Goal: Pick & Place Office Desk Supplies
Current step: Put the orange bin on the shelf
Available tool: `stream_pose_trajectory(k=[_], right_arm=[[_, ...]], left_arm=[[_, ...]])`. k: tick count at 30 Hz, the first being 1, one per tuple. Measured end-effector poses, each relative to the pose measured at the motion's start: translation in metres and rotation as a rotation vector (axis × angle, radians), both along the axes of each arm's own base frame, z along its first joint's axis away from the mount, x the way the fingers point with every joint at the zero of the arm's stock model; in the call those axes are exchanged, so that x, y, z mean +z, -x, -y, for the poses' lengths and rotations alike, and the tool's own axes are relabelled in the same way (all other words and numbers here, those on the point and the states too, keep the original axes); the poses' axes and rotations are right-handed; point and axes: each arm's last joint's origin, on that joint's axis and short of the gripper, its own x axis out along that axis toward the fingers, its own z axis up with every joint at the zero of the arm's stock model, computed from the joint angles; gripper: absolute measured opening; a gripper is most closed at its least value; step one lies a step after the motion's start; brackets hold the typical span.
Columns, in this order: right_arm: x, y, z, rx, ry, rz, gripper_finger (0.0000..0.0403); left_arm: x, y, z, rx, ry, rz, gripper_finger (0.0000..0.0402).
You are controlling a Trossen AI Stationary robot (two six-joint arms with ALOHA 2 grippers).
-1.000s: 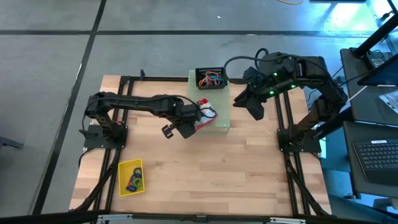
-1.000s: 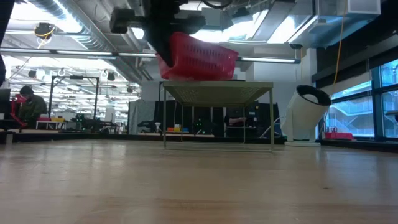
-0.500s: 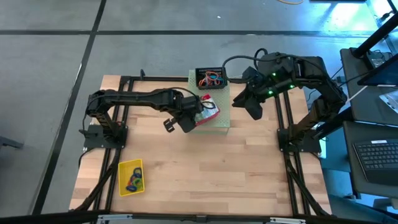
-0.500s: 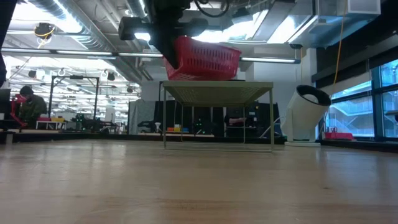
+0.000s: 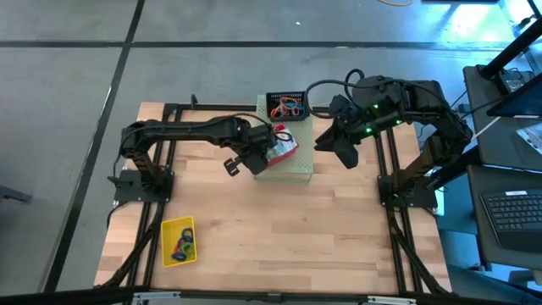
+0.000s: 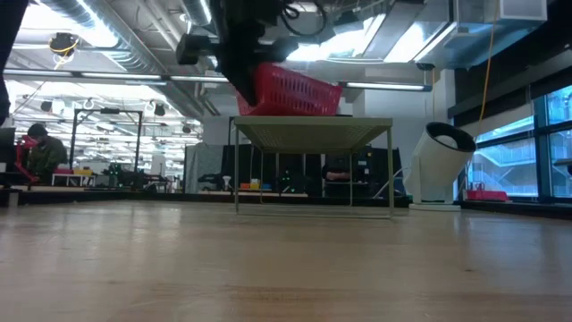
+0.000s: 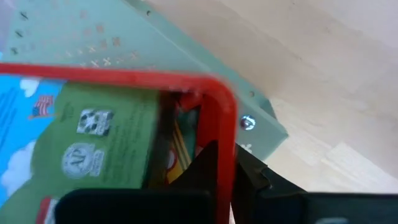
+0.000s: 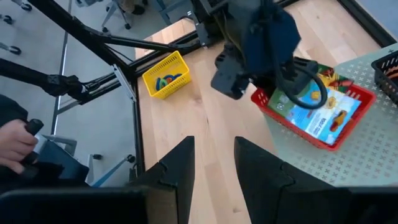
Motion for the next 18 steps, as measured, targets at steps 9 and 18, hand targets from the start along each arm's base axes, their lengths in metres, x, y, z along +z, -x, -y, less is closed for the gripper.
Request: stream_pose_trajectory(k=[9, 18], right_arm=[[0.0, 0.0, -0.0014, -0.005, -0.011, -0.002, 0.0113], [0.0, 0.0, -0.0014, 0.004, -0.002, 0.0, 0.0113]], left_arm=[[-0.0125, -0.0101, -0.0017, 0.019, -0.025, -0.015, 0.0021], [-0.0051, -0.0059, -0.0053, 0.049, -0.037, 0.008, 0.0051]])
